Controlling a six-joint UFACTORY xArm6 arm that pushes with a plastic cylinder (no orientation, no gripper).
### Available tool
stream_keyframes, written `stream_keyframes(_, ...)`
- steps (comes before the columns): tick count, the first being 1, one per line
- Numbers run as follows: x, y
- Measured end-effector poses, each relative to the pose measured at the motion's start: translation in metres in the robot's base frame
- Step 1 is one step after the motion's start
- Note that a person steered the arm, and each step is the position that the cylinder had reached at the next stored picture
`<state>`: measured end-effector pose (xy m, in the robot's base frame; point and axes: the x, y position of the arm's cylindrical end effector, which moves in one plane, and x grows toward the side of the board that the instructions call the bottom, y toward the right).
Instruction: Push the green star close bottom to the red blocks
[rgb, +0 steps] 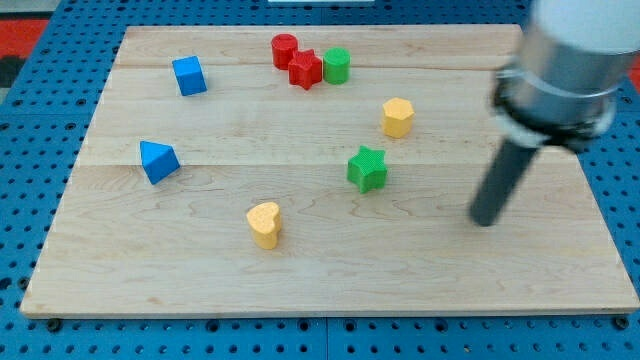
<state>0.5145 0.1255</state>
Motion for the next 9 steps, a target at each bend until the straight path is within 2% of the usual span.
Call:
stream_keyframes(1, -0.093, -0.100)
stream_keyframes(2, -0.141, -0.132)
stream_keyframes(3, -0.104, -0.090)
stream_keyframes(4, -0.067, -0.116)
stream_keyframes(5, -0.088, -0.199)
stream_keyframes(6, -0.130, -0.170)
stream_keyframes(7, -0.189, -0.189)
stream_keyframes(9, -0.185, -0.199)
